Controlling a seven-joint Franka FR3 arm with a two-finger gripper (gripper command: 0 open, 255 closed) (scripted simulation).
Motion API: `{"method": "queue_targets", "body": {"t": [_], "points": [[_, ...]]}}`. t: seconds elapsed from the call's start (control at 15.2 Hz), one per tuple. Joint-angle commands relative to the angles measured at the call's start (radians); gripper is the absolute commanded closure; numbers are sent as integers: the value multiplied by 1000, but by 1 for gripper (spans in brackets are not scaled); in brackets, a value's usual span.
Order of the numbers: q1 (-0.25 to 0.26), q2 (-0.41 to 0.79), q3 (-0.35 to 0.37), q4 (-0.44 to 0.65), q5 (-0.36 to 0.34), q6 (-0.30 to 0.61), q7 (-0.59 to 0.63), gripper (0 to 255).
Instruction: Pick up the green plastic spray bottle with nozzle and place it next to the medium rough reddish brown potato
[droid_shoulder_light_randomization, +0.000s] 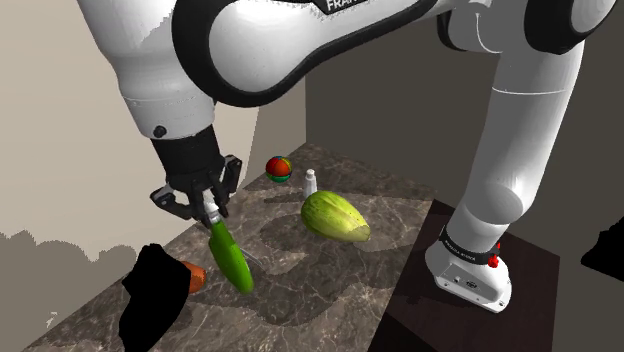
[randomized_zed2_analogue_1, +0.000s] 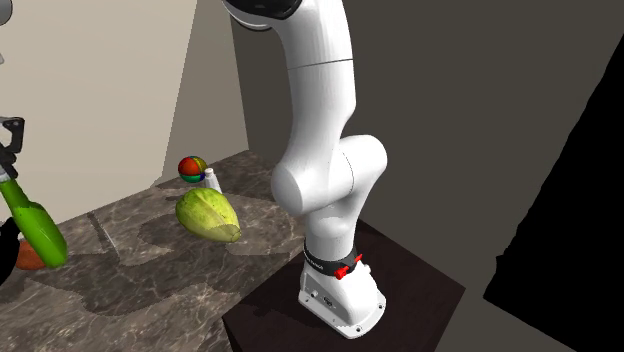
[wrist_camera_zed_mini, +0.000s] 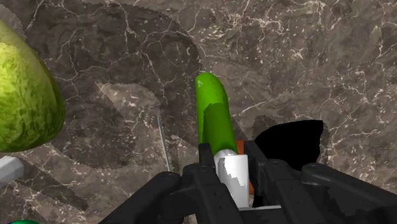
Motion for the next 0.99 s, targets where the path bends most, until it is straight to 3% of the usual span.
{"method": "queue_targets", "body": {"t": [0.0,0.92], "points": [[-3,1,-1,-26,-2,27,1,255],[15,54,-29,-165,-59,192,37,255]]}}
